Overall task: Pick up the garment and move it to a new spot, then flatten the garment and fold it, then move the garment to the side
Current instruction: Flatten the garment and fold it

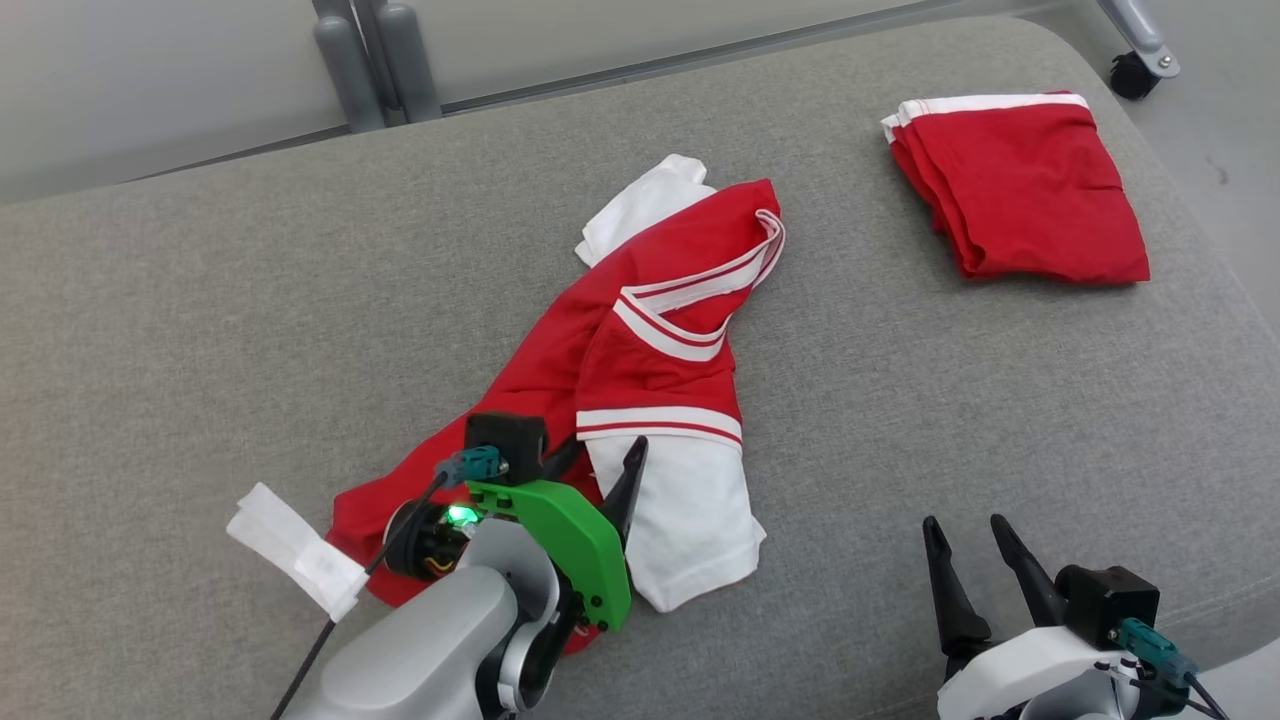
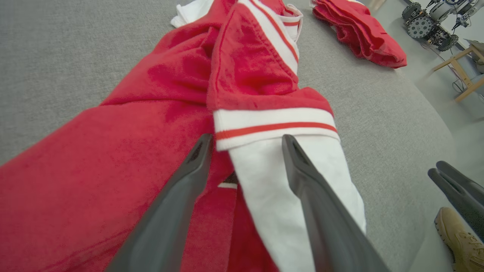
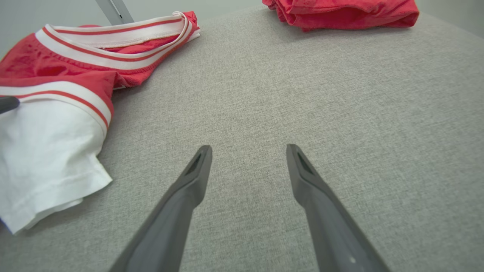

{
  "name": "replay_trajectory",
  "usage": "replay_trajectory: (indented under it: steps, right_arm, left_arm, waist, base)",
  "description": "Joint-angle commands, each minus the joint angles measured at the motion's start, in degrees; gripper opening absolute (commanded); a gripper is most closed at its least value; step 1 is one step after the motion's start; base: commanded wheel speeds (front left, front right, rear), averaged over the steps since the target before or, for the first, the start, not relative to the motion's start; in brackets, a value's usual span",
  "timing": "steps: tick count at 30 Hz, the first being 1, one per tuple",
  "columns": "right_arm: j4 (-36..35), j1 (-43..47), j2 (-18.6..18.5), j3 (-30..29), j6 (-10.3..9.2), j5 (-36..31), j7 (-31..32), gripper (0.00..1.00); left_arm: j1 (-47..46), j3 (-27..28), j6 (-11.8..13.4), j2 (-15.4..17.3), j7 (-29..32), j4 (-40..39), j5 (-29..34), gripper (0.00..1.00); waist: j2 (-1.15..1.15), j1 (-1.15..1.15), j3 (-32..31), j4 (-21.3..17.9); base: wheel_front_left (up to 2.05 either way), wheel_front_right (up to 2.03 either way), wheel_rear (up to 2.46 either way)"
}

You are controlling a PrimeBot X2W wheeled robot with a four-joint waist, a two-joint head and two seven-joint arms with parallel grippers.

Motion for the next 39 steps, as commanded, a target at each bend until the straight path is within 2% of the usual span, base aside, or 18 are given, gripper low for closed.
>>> replay_trajectory:
  steps: [1,9,11,13,14,15,18,19,21,23,25,27,30,32,36,39]
  right_arm:
    - [0.1,0.1,-0.1,0.1,-0.06,0.4,-0.2,1.00]
    - [0.1,0.6,-0.1,-0.4,-0.06,0.2,-0.2,1.00]
    - [0.2,0.7,-0.1,-0.5,-0.06,0.2,-0.2,1.00]
    - [0.3,0.6,-0.1,-0.3,-0.06,0.2,-0.2,1.00]
    - [0.4,0.5,-0.1,0.0,-0.06,0.2,-0.2,1.00]
    - [0.5,0.5,-0.1,0.2,-0.06,0.2,-0.2,1.00]
    - [0.5,0.2,-0.1,0.8,-0.06,0.7,-0.2,1.00]
    - [0.5,0.3,-0.1,0.7,-0.06,0.7,-0.2,1.00]
    - [0.4,0.8,-0.1,0.3,-0.06,0.6,-0.2,1.00]
    - [0.5,1.7,-0.1,-0.3,-0.06,0.4,-0.2,1.00]
    - [0.4,2.0,-0.1,-0.7,-0.06,0.1,-0.2,1.00]
    - [0.4,3.0,-0.1,-1.3,-0.06,0.1,-0.2,1.00]
    - [0.5,4.0,-0.1,-2.1,-0.06,0.2,-0.2,1.00]
    - [0.4,4.4,-0.1,-2.0,-0.06,0.2,-0.2,1.00]
    - [0.2,4.7,-0.1,-2.0,-0.06,-0.4,-0.2,1.00]
    - [0.1,4.1,-0.1,-2.2,-0.06,-0.7,-0.2,1.00]
  left_arm:
    - [-0.2,-0.7,-0.7,0.1,0.0,0.1,0.9,0.00]
    - [-4.8,-5.1,0.0,-0.8,0.7,-4.8,6.6,0.00]
    - [-5.9,-6.6,-0.5,-1.7,1.5,-6.1,8.0,0.00]
    - [-7.3,-8.5,-1.9,-3.2,1.4,-6.7,10.1,0.00]
    - [-7.8,-9.4,-3.4,-4.3,0.7,-6.9,10.8,0.44]
    - [-7.4,-10.0,-4.8,-5.4,0.4,-6.9,10.8,1.00]
    - [-5.5,-10.7,-8.3,-7.4,-0.5,-7.0,9.4,1.00]
    - [-5.2,-10.6,-8.8,-7.8,-0.9,-7.1,8.9,1.00]
    - [-4.5,-10.2,-9.1,-7.9,-1.9,-7.2,8.5,1.00]
    - [-3.7,-9.3,-8.3,-6.6,-3.2,-7.4,8.6,1.00]
    - [-2.3,-7.4,-6.7,-4.6,-4.7,-8.1,7.6,1.00]
    - [-0.2,-4.4,-4.2,-1.7,-6.4,-9.5,6.2,1.00]
    - [4.6,0.1,0.9,4.4,-8.1,-11.7,4.6,1.00]
    - [8.4,2.7,3.4,8.3,-8.6,-13.3,3.0,1.00]
    - [14.7,6.7,7.1,15.3,-9.3,-15.5,0.6,1.00]
    - [18.5,9.4,8.8,17.8,-9.4,-16.0,-2.0,1.00]
  waist:
    - [0.00,0.00,0.0,-0.6]
    - [0.00,0.00,-0.6,-1.3]
    - [0.00,0.00,-0.9,-1.3]
    - [0.00,0.00,-1.1,-1.4]
    - [0.00,0.00,-1.3,-1.6]
    - [0.00,0.00,-1.4,-1.8]
    - [0.00,0.00,-1.8,-2.5]
    - [0.00,0.00,-1.8,-2.6]
    - [0.00,0.00,-2.1,-2.7]
    - [0.00,0.00,-2.4,-2.4]
    - [0.00,0.00,-2.7,-2.0]
    - [0.00,0.00,-3.4,-1.4]
    - [0.00,0.00,-4.3,0.2]
    - [0.00,0.00,-4.7,1.5]
    - [0.00,0.00,-5.1,4.0]
    - [0.00,0.00,-5.1,5.6]
  base:
    - [0.00,0.00,0.00]
    - [0.00,0.00,0.00]
    - [0.00,0.00,0.00]
    - [0.00,0.00,0.00]
    - [0.00,0.00,0.00]
    - [0.00,0.00,0.00]
    - [0.00,0.00,0.00]
    - [0.00,0.00,0.00]
    - [0.00,0.00,0.00]
    - [0.00,0.00,0.00]
    - [0.00,0.00,0.00]
    - [0.00,0.00,0.00]
    - [0.00,0.00,0.00]
    - [0.00,0.00,0.00]
    - [0.00,0.00,0.00]
    - [0.00,0.00,0.00]
